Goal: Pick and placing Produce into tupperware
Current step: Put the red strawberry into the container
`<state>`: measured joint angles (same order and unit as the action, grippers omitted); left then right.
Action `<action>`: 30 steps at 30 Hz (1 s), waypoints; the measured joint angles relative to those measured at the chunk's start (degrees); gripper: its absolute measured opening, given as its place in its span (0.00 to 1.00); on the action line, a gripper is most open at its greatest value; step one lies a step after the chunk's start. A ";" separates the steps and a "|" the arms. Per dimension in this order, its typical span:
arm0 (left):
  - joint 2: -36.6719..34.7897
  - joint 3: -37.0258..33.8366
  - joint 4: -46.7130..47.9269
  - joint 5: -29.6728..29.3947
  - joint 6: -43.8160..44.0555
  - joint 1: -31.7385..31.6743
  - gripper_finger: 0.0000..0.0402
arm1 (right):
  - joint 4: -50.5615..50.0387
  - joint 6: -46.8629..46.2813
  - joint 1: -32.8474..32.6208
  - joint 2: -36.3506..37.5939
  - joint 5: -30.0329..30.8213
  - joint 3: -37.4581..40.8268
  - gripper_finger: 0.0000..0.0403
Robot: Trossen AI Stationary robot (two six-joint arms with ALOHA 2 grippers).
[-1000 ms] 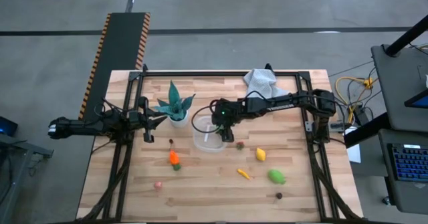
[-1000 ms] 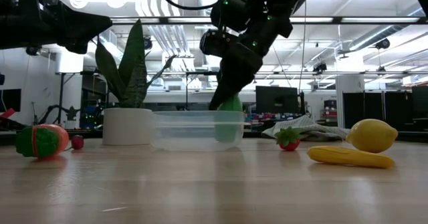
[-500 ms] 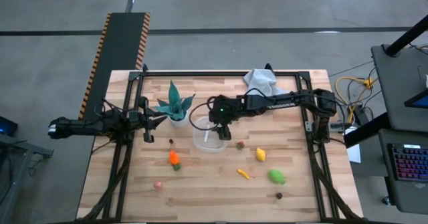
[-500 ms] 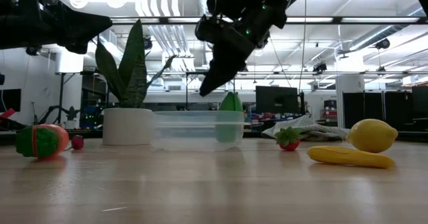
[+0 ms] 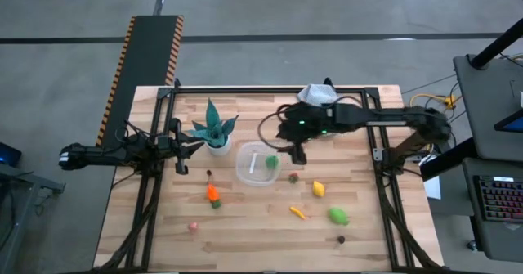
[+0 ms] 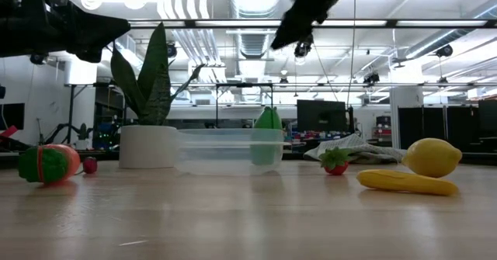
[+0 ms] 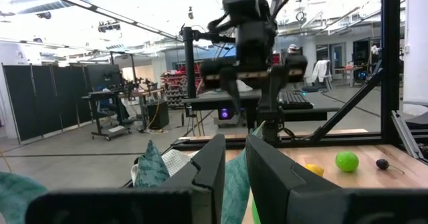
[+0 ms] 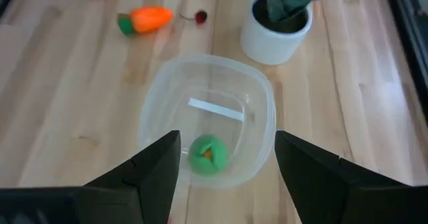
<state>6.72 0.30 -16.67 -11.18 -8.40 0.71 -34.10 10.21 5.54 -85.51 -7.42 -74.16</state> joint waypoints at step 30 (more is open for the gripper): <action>0.11 0.00 0.00 0.02 0.26 0.02 0.12 | 18.42 -7.56 -8.32 20.17 -0.46 30.15 0.58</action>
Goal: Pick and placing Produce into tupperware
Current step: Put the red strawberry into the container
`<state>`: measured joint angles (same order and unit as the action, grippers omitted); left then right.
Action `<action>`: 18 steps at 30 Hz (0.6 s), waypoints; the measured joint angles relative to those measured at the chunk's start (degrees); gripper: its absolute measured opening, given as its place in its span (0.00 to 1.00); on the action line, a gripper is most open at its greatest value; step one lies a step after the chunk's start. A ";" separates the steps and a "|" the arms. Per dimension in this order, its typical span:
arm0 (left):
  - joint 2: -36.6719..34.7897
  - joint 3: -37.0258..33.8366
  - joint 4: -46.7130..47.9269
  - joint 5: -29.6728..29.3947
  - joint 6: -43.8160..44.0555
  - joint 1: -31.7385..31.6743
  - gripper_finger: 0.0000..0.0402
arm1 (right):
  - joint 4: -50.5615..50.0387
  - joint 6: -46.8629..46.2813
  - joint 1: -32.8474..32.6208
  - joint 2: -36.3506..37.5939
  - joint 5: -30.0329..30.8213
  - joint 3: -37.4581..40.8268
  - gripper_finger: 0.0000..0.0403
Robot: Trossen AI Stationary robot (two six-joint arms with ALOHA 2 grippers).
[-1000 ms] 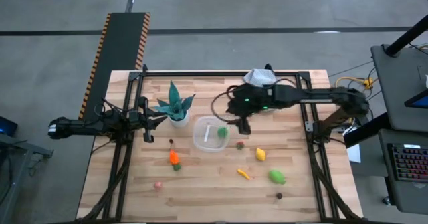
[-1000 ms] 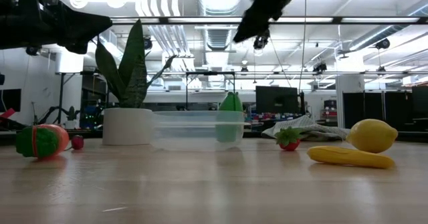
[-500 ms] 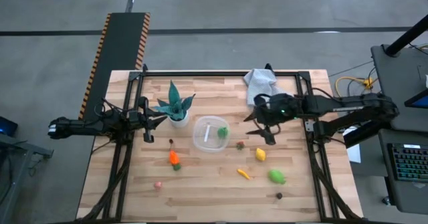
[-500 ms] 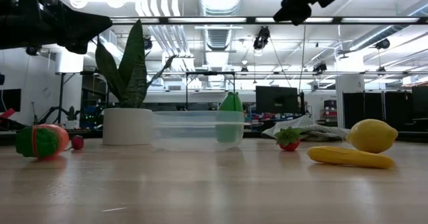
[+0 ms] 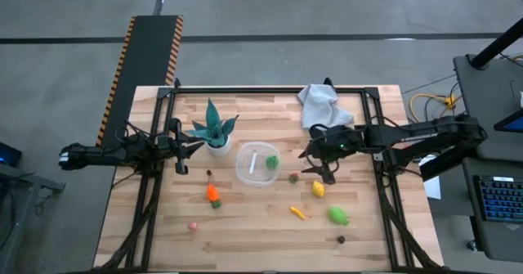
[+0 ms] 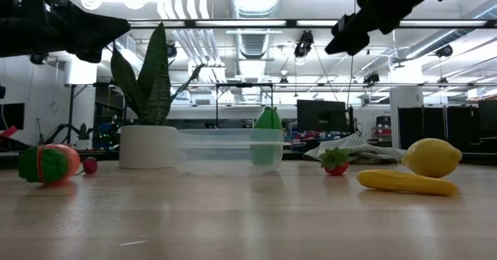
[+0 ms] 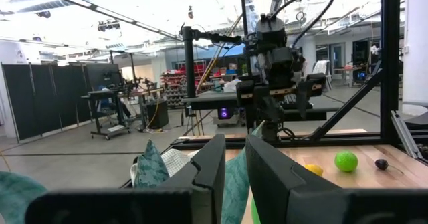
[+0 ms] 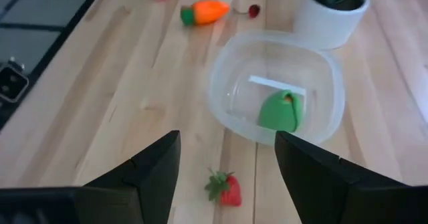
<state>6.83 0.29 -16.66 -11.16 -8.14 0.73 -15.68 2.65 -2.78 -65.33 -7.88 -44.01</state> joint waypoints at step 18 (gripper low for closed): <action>0.07 -0.01 0.02 -0.02 -0.04 -0.02 0.12 | 3.08 3.13 -7.22 -16.12 8.19 0.00 0.54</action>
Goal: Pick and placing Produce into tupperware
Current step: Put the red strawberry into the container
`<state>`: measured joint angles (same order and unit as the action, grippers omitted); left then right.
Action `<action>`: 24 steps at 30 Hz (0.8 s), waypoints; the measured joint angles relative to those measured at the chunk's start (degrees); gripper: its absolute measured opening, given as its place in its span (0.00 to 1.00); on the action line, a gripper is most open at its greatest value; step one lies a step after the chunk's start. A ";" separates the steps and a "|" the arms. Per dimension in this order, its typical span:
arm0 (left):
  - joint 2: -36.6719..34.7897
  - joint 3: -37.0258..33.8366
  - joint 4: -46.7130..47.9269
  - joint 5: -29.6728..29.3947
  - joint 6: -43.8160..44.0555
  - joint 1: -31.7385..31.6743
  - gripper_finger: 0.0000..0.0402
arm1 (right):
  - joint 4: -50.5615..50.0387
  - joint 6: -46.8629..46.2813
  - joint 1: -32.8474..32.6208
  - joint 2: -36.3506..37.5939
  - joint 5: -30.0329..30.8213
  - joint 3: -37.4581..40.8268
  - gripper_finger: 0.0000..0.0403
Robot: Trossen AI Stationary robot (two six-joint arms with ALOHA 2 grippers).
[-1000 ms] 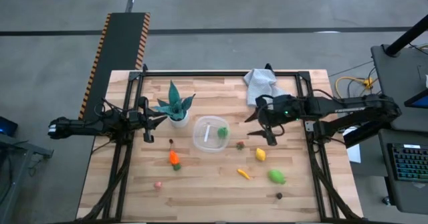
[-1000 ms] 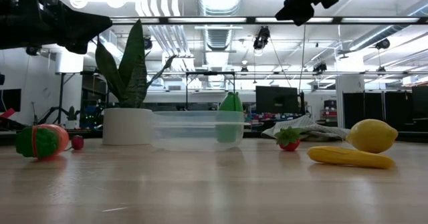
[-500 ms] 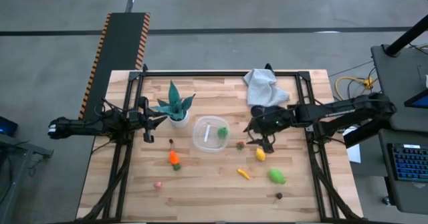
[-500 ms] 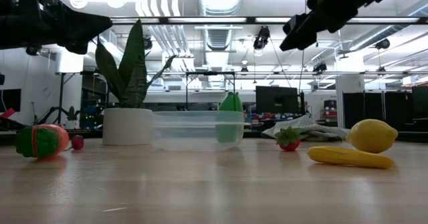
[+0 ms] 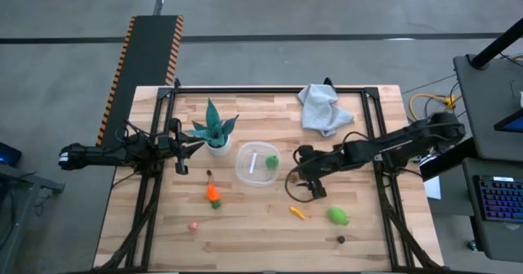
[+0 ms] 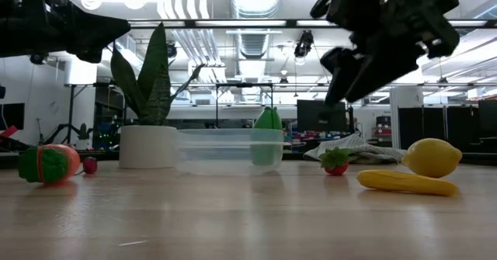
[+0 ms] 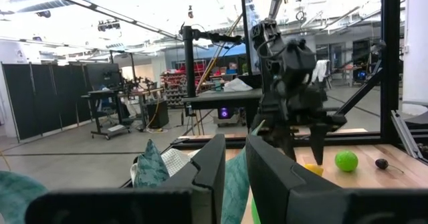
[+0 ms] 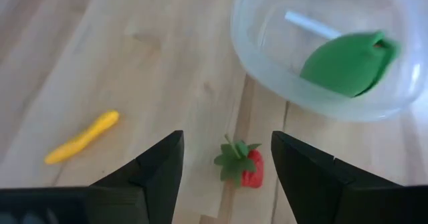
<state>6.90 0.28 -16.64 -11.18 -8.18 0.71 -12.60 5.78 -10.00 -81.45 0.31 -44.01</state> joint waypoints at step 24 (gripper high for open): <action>1.22 0.01 -0.07 -0.02 0.00 0.00 0.12 | 7.03 1.46 -0.13 -12.30 7.28 -0.24 0.54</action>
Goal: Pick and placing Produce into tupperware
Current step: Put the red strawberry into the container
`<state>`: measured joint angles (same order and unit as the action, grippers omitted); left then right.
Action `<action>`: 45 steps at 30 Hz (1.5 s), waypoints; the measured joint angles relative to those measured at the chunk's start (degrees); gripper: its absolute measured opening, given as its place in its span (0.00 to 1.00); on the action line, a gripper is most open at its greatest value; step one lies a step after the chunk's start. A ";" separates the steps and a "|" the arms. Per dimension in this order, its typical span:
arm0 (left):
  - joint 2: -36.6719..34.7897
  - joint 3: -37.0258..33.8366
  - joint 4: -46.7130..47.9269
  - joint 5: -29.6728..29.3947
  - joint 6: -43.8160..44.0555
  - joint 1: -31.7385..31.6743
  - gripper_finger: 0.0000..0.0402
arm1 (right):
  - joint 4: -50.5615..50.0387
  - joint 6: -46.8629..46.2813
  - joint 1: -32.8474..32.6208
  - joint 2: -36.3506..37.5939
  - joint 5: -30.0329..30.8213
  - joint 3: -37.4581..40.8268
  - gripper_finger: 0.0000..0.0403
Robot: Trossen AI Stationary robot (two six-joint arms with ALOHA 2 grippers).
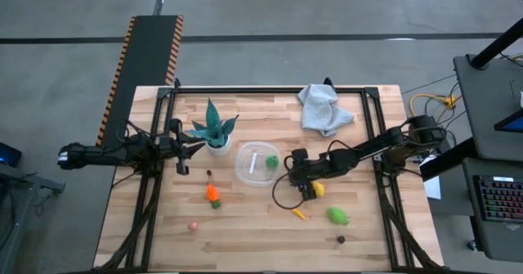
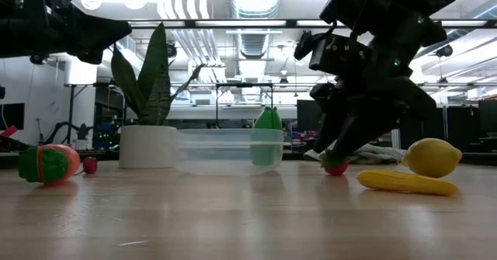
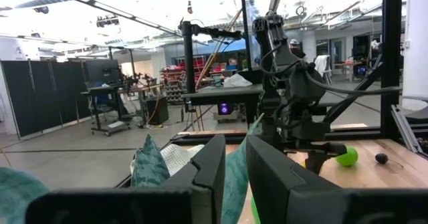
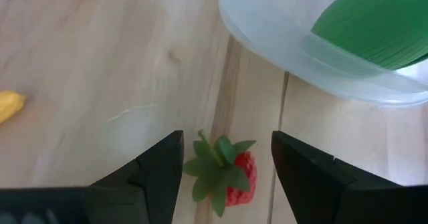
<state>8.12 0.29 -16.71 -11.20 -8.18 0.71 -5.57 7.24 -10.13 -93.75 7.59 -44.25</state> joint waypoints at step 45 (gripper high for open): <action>1.22 0.01 0.07 0.02 -0.03 0.02 0.12 | -0.08 0.94 0.00 -0.07 -0.02 1.20 0.02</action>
<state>9.34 0.30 -16.65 -11.18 -8.21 0.73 -5.65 8.19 -10.13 -93.82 7.57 -43.05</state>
